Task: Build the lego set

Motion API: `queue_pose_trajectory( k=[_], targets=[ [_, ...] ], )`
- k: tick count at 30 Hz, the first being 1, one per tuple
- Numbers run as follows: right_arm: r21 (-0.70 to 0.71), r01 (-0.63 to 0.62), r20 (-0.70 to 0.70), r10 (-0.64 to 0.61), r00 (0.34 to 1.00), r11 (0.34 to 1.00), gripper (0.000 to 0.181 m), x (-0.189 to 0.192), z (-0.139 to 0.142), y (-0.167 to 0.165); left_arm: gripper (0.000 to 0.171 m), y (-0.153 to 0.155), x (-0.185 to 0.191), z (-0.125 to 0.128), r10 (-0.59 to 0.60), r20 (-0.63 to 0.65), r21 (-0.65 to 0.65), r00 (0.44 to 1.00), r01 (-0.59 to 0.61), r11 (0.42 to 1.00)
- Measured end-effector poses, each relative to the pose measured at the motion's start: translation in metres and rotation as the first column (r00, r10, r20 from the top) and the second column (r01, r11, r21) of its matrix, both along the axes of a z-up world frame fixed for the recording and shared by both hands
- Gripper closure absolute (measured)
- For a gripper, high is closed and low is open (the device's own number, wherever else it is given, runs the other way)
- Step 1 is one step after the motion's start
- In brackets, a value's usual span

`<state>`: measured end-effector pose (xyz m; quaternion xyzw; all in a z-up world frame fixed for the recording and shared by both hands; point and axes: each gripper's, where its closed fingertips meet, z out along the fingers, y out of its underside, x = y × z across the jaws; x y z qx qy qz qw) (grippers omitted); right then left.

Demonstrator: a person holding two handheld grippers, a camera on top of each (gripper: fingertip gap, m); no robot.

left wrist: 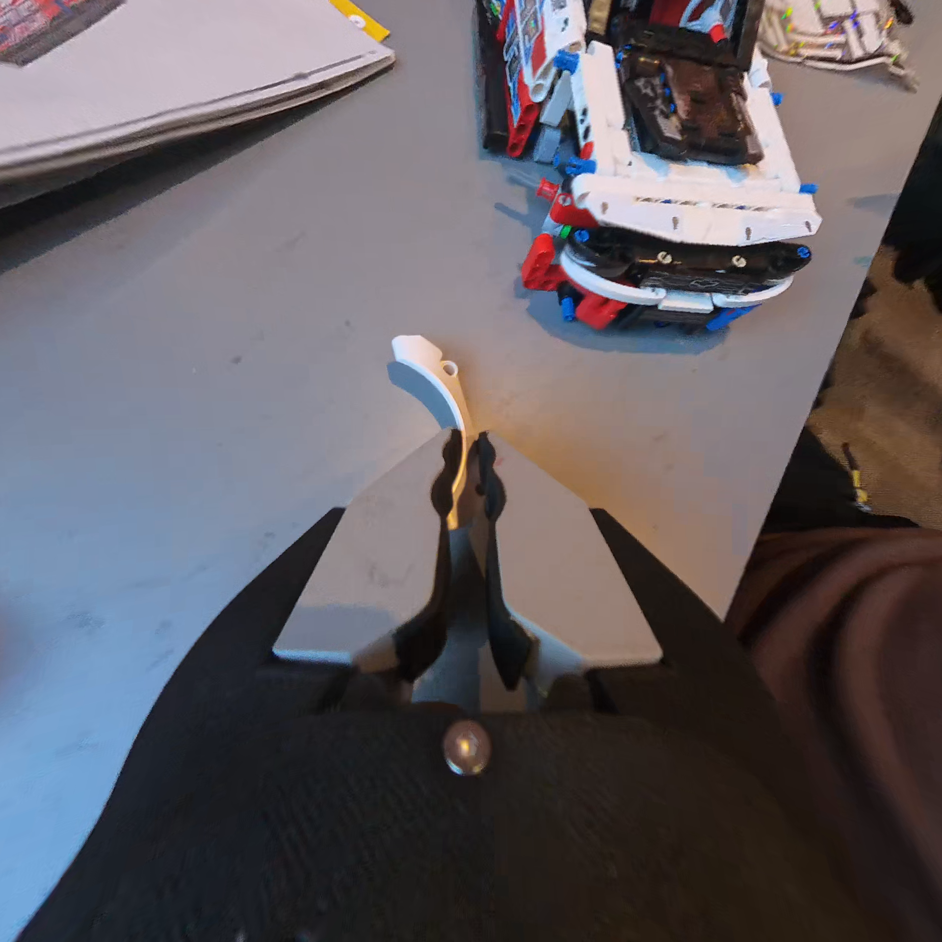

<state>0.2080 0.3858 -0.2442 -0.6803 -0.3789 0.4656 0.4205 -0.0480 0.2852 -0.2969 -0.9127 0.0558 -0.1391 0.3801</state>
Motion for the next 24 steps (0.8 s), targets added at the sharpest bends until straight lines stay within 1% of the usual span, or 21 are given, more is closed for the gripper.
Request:
queue_pose_trajectory(
  k=[2, 5, 7, 10, 13, 16, 19, 21, 24],
  targets=[
    [0.017, -0.013, 0.016, 0.013, 1.0, 1.0, 0.145, -0.014, 0.01, 0.002, 0.169, -0.005, -0.006, 0.002, -0.016, 0.05, 0.001, 0.999, 0.016, 1.0],
    [0.063, -0.013, 0.018, 0.012, 1.0, 0.998, 0.145, -0.032, 0.028, 0.007, 0.171, -0.008, -0.013, 0.013, -0.054, 0.09, 0.061, 0.994, 0.049, 0.997],
    [0.096, -0.009, 0.015, 0.007, 1.0, 0.995, 0.145, -0.043, 0.039, 0.012, 0.171, -0.009, -0.017, 0.017, -0.086, 0.093, 0.085, 0.992, 0.078, 0.993],
    [0.145, 0.014, 0.013, -0.016, 1.0, 0.989, 0.145, -0.058, 0.052, 0.024, 0.171, -0.004, -0.02, 0.027, -0.141, 0.078, 0.157, 0.987, 0.128, 0.979],
    [0.208, 0.063, -0.039, -0.056, 0.998, 0.976, 0.145, -0.071, 0.065, 0.041, 0.171, 0.005, -0.019, 0.036, -0.207, 0.047, 0.233, 0.977, 0.19, 0.954],
    [0.243, 0.14, -0.074, -0.126, 0.989, 0.96, 0.143, -0.08, 0.068, 0.063, 0.171, 0.014, -0.019, 0.048, -0.251, 0.022, 0.318, 0.968, 0.231, 0.92],
    [0.256, 0.207, -0.098, -0.188, 0.977, 0.944, 0.142, -0.086, 0.067, 0.08, 0.171, 0.021, -0.02, 0.062, -0.275, 0.037, 0.405, 0.961, 0.237, 0.883],
    [0.26, 0.24, -0.086, -0.225, 0.97, 0.935, 0.141, -0.089, 0.062, 0.09, 0.171, 0.024, -0.021, 0.067, -0.285, 0.047, 0.434, 0.957, 0.238, 0.869],
    [0.269, 0.258, -0.073, -0.248, 0.966, 0.928, 0.141, -0.091, 0.054, 0.098, 0.171, 0.026, -0.019, 0.069, -0.323, 0.088, 0.435, 0.942, 0.255, 0.863]
  ],
)
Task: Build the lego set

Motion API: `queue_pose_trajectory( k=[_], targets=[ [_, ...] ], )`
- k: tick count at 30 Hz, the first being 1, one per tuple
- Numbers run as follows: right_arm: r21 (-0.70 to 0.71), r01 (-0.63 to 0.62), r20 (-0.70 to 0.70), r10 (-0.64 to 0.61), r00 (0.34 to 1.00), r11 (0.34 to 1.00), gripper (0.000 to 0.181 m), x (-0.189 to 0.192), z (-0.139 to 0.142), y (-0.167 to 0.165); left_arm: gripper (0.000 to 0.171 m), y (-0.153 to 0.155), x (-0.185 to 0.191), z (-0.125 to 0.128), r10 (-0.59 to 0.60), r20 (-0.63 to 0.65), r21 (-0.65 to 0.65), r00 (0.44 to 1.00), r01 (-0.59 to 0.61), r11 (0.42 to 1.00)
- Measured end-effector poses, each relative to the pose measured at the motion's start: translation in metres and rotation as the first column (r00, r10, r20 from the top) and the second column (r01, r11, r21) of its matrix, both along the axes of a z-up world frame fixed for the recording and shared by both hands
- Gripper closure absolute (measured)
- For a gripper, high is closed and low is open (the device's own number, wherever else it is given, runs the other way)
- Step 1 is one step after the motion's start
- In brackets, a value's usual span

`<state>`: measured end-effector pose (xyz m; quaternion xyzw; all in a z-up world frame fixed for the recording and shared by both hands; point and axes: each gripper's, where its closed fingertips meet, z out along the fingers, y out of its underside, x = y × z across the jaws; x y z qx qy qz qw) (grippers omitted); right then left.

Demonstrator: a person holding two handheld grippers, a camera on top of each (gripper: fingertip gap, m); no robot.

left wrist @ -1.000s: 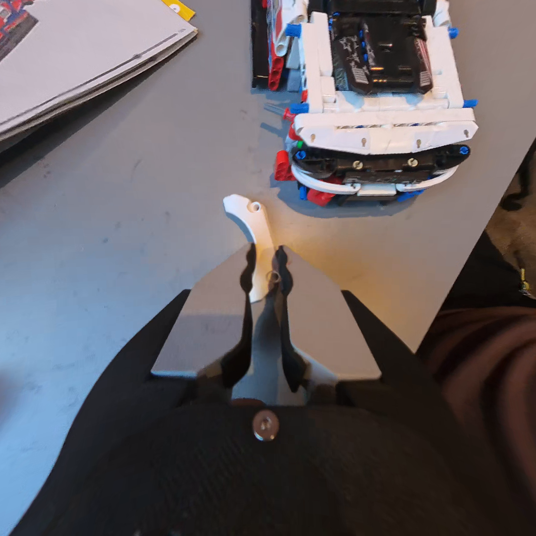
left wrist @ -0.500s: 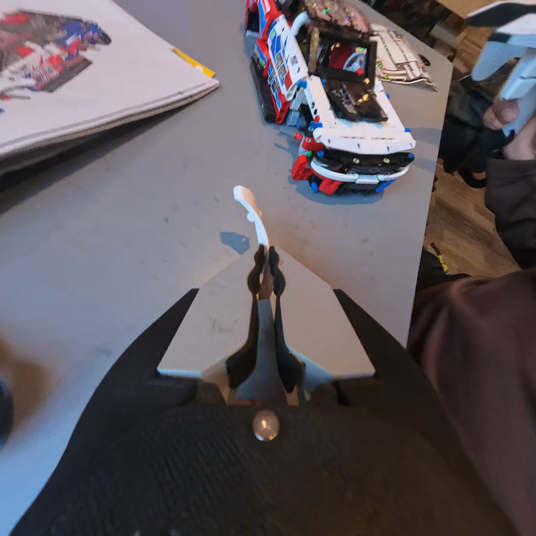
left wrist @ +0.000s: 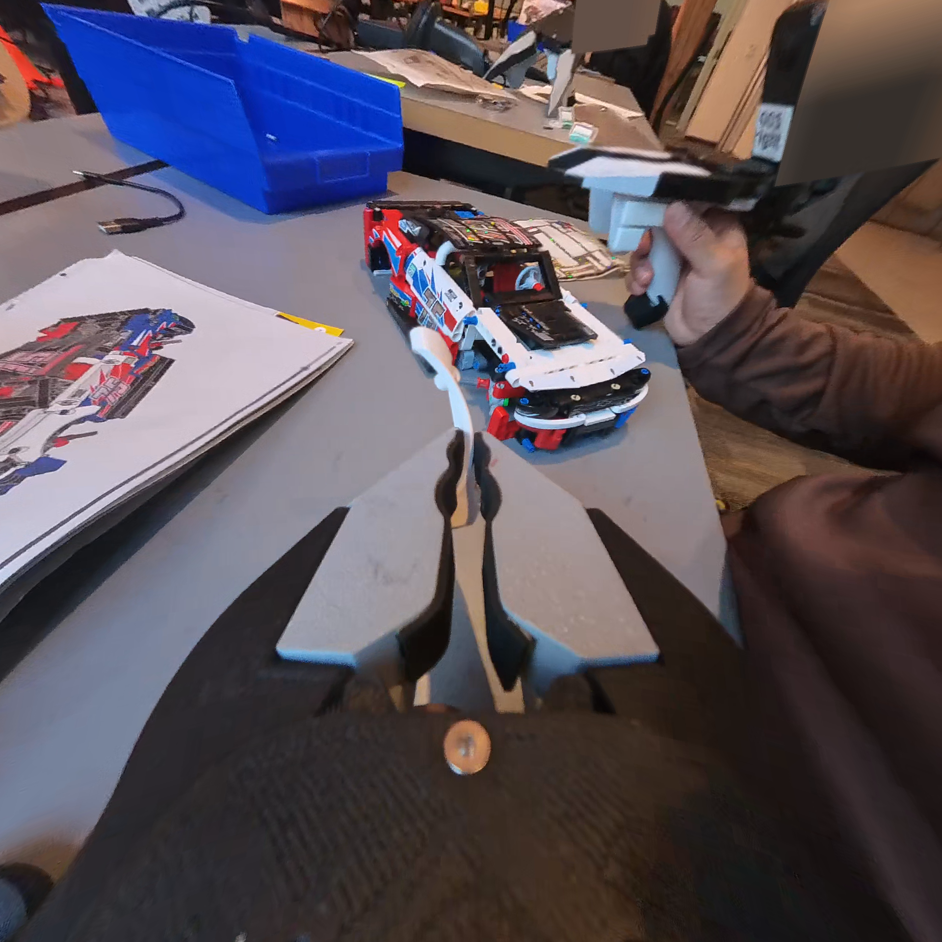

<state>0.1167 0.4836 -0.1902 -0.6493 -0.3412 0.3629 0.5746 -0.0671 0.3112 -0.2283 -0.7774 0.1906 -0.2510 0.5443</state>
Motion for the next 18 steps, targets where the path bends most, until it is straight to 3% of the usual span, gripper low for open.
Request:
queue_pose_trajectory(
  k=[6, 10, 13, 16, 18],
  targets=[
    [0.051, 0.068, 0.043, -0.07, 0.997, 0.996, 0.138, 0.002, -0.005, 0.006, 0.171, 0.01, -0.014, 0.003, 0.016, 0.19, -0.086, 0.982, 0.0, 0.996],
    [0.025, 0.032, 0.042, -0.033, 0.999, 0.999, 0.14, -0.006, 0.0, -0.001, 0.171, 0.012, -0.02, 0.008, -0.01, 0.388, -0.144, 0.921, 0.072, 0.987],
    [0.018, -0.153, 0.034, 0.153, 0.988, 0.988, 0.14, -0.035, 0.025, -0.033, 0.171, 0.01, -0.018, 0.018, -0.051, 0.556, -0.157, 0.83, 0.165, 0.974],
    [-0.081, -0.41, 0.127, 0.417, 0.9, 0.909, 0.137, -0.08, 0.028, -0.086, 0.171, 0.01, -0.013, 0.031, -0.072, 0.71, -0.145, 0.7, 0.245, 0.959],
    [-0.171, -0.478, 0.182, 0.504, 0.844, 0.862, 0.134, -0.106, 0.02, -0.114, 0.171, 0.009, -0.004, 0.038, -0.09, 0.768, -0.131, 0.634, 0.292, 0.947]
  ],
)
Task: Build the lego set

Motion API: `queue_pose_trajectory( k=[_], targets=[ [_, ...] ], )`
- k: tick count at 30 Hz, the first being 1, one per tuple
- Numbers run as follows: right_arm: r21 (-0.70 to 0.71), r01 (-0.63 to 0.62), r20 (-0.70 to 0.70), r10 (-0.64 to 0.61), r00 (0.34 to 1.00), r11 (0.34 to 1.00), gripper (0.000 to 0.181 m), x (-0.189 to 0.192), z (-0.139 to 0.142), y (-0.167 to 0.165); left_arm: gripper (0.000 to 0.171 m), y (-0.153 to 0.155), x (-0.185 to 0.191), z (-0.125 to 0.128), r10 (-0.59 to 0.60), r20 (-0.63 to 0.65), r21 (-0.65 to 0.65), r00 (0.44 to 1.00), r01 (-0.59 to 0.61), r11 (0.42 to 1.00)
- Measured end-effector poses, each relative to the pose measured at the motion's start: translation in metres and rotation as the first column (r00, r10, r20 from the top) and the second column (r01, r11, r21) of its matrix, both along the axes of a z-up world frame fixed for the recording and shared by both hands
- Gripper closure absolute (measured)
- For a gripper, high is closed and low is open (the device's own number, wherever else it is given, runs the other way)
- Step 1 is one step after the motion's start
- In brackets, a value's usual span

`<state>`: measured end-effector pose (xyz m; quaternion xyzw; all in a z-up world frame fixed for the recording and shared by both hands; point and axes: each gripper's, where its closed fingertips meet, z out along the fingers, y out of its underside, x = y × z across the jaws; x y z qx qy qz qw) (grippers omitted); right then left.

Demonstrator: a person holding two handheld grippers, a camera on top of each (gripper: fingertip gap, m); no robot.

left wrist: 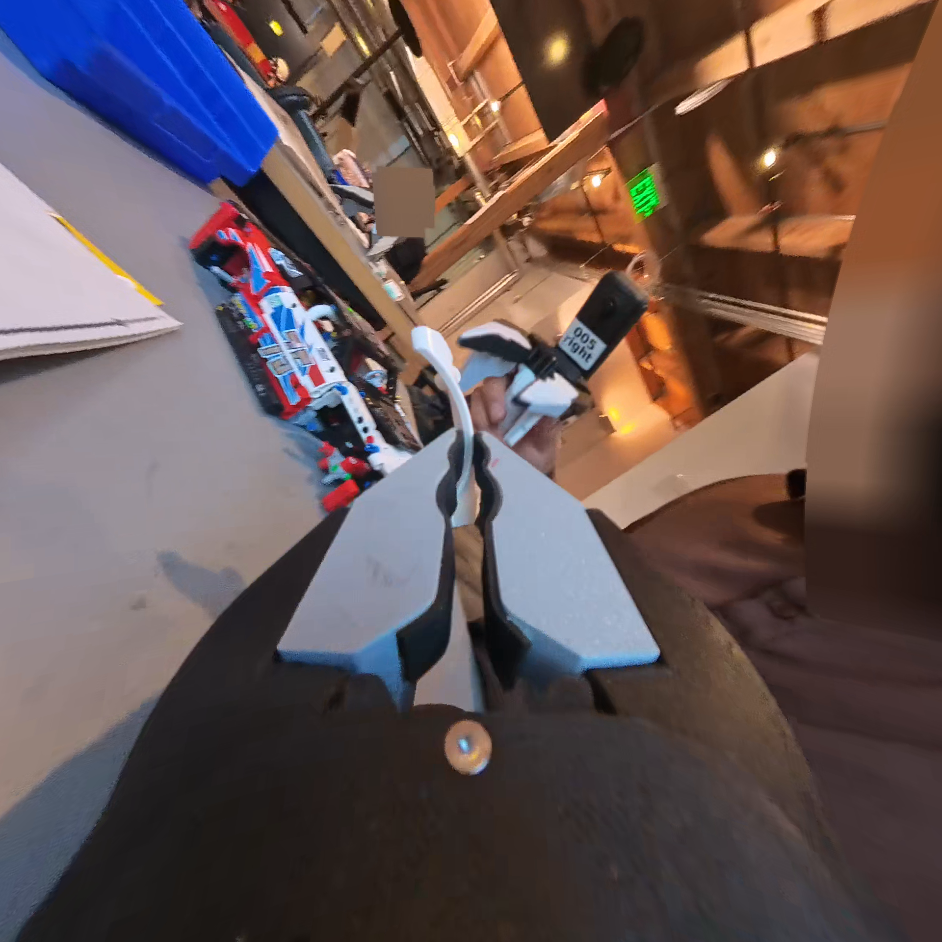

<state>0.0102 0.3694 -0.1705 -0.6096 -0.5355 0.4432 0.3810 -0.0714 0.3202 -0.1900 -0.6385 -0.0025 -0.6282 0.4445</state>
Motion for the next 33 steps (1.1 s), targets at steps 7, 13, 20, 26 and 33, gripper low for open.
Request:
queue_pose_trajectory(
  k=[7, 13, 20, 26, 33],
  targets=[
    [0.213, 0.082, 0.207, -0.127, 0.97, 0.974, 0.131, -0.023, -0.044, -0.024, 0.171, 0.006, 0.028, 0.002, -0.017, 0.122, -0.071, 0.992, 0.025, 0.997],
    [0.017, 0.41, 0.233, -0.402, 0.885, 0.912, 0.109, 0.077, -0.042, 0.055, 0.171, 0.017, 0.011, -0.028, 0.008, -0.109, -0.138, 0.994, -0.023, 0.99],
    [-0.317, 0.421, 0.213, -0.369, 0.905, 0.85, 0.113, 0.098, -0.072, 0.065, 0.171, 0.066, 0.04, -0.049, -0.098, -0.34, -0.191, 0.935, 0.033, 0.981],
    [-0.414, 0.391, 0.177, -0.349, 0.92, 0.822, 0.104, 0.098, -0.078, 0.079, 0.171, 0.061, 0.076, -0.064, -0.233, -0.406, -0.268, 0.884, 0.128, 0.955],
    [-0.469, 0.282, 0.21, -0.204, 0.956, 0.837, 0.113, 0.096, -0.089, 0.064, 0.171, 0.039, 0.092, -0.067, -0.261, -0.406, -0.283, 0.876, 0.152, 0.947]
  ],
)
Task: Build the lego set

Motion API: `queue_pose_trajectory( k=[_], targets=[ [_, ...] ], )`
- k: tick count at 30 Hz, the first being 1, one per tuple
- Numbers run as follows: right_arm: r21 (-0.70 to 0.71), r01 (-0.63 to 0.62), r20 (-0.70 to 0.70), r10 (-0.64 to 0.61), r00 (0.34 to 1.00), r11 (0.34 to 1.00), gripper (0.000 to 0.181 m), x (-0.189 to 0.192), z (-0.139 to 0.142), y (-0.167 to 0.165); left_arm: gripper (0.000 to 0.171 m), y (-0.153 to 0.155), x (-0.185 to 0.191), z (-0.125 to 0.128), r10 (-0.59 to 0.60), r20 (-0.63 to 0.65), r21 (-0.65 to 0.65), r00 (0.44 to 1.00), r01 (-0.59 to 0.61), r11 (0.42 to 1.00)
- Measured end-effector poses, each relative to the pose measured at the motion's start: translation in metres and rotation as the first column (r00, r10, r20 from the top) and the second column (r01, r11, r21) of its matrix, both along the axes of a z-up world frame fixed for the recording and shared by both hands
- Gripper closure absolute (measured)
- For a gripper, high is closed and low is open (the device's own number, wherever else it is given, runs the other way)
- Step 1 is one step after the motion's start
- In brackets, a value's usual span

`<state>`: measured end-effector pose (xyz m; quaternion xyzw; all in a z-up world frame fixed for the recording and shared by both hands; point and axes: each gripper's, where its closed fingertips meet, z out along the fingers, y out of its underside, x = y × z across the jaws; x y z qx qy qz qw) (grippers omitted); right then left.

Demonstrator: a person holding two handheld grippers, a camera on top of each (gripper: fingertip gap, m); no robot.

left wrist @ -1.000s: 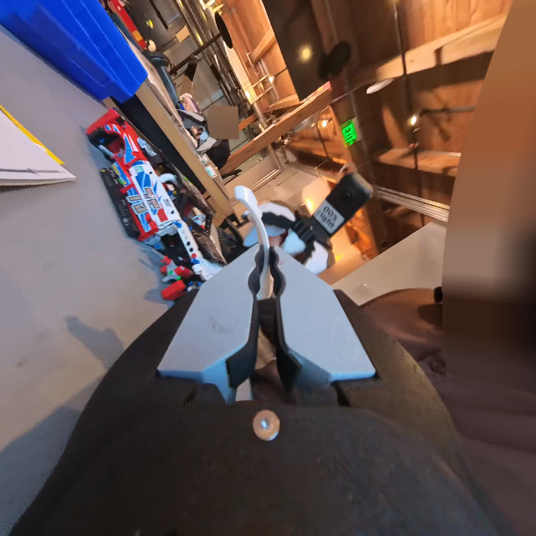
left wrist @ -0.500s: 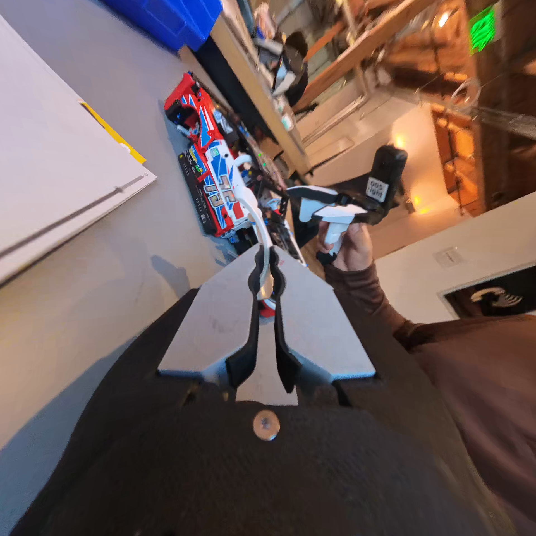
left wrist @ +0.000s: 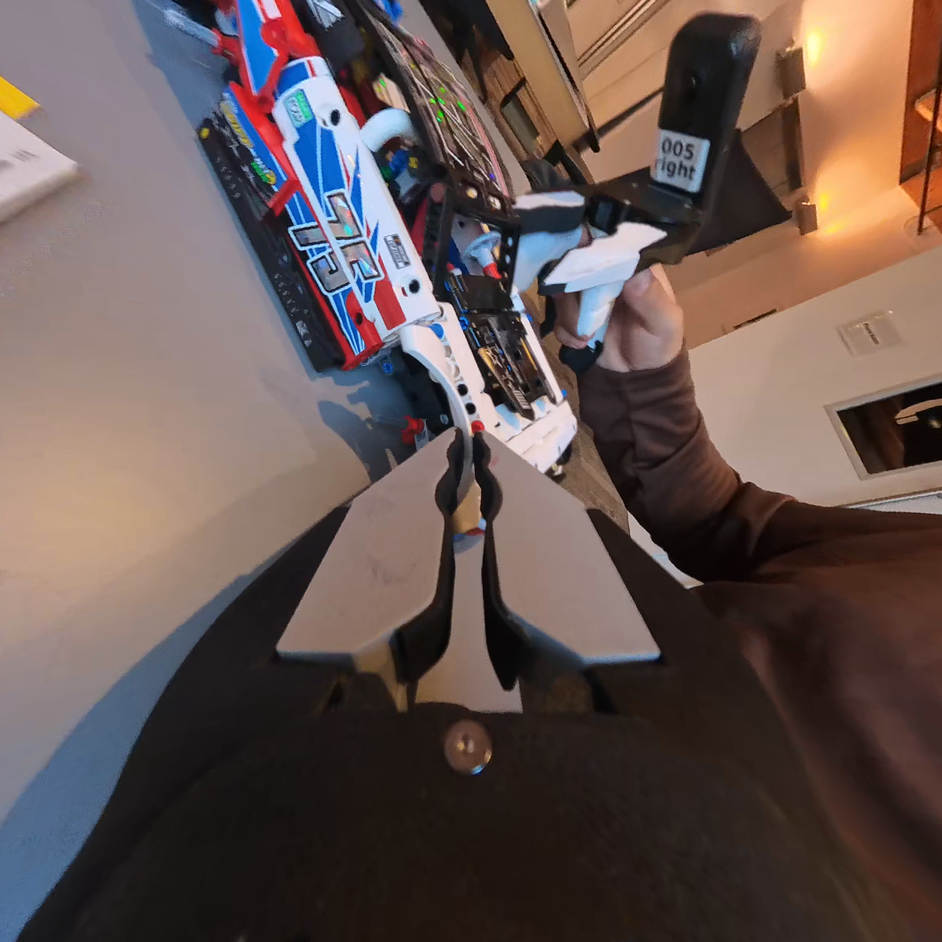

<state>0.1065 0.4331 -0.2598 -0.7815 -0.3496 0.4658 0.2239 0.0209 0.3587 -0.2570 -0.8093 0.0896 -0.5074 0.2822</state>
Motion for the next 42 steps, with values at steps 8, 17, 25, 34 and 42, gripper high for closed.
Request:
queue_pose_trajectory(
  k=[8, 17, 25, 34, 42],
  targets=[
    [0.112, -0.148, 0.096, 0.137, 0.986, 0.983, 0.116, 0.009, -0.005, 0.024, 0.171, -0.028, 0.063, 0.002, -0.065, 0.092, -0.005, 0.994, 0.066, 0.998],
    [0.137, -0.248, 0.121, 0.233, 0.965, 0.959, 0.111, 0.012, -0.003, 0.038, 0.171, -0.03, 0.113, 0.015, -0.136, 0.138, 0.058, 0.981, 0.129, 0.99],
    [0.343, -0.201, 0.018, 0.208, 0.978, 0.917, 0.115, 0.0, 0.067, -0.059, 0.171, -0.014, 0.032, 0.073, 0.05, 0.581, 0.059, 0.813, -0.103, 0.993],
    [0.337, 0.02, -0.112, 0.019, 0.994, 0.941, 0.147, -0.065, 0.099, -0.11, 0.171, -0.023, 0.034, 0.11, -0.016, 0.719, 0.187, 0.695, -0.172, 0.967],
    [0.255, 0.019, -0.234, 0.043, 0.971, 0.967, 0.172, -0.068, 0.104, -0.113, 0.171, -0.029, 0.037, 0.124, -0.048, 0.758, 0.277, 0.651, -0.255, 0.926]
  ],
)
